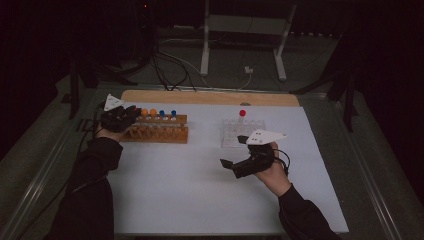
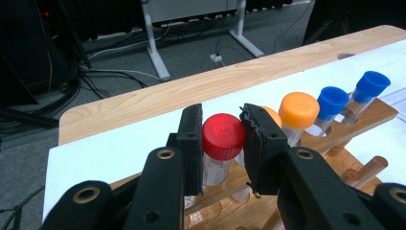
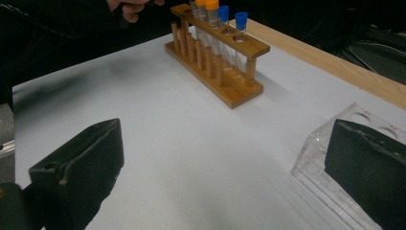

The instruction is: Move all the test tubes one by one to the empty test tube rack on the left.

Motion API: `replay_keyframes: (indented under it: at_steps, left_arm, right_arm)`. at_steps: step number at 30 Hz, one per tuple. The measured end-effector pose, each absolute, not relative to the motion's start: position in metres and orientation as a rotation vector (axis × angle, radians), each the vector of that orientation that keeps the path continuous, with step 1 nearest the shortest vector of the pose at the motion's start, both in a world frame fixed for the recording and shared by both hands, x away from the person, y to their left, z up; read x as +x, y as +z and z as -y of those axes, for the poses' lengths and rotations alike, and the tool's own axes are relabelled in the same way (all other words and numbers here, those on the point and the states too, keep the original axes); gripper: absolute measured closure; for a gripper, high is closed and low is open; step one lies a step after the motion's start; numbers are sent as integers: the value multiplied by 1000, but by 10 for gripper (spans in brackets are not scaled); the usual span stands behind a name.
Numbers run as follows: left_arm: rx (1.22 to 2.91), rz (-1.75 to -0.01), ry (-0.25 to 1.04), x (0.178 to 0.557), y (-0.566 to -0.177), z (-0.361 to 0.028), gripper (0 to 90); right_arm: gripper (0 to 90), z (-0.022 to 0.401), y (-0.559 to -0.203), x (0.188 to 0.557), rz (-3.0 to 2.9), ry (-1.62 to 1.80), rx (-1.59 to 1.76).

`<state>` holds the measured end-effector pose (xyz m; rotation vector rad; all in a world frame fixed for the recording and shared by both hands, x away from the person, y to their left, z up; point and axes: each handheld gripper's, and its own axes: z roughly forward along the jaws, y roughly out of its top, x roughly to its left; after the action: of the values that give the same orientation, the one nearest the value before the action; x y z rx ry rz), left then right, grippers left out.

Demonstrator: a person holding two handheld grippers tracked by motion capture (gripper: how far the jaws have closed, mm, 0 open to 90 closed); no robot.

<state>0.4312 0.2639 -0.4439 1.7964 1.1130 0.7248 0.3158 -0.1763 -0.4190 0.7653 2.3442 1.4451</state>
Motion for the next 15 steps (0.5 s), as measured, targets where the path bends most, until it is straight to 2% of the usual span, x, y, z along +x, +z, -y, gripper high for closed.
replay_keyframes:
  at_steps: [6,11,13,15]
  left_arm:
    - [1775,-1098,690,429,-441,-266,696]
    - [1759,-1063,664,422,-432,-267,545]
    - [1759,-1049,664,419,-427,-266,517]
    - [1749,-1041,653,414,-422,-265,420]
  right_arm:
    - [2,178,-418,316,-2339,1454,767]
    - [2,181,-415,316,-2324,1461,776]
    - [2,182,-413,317,-2316,1465,777]
    - [2,184,-410,317,-2305,1469,778]
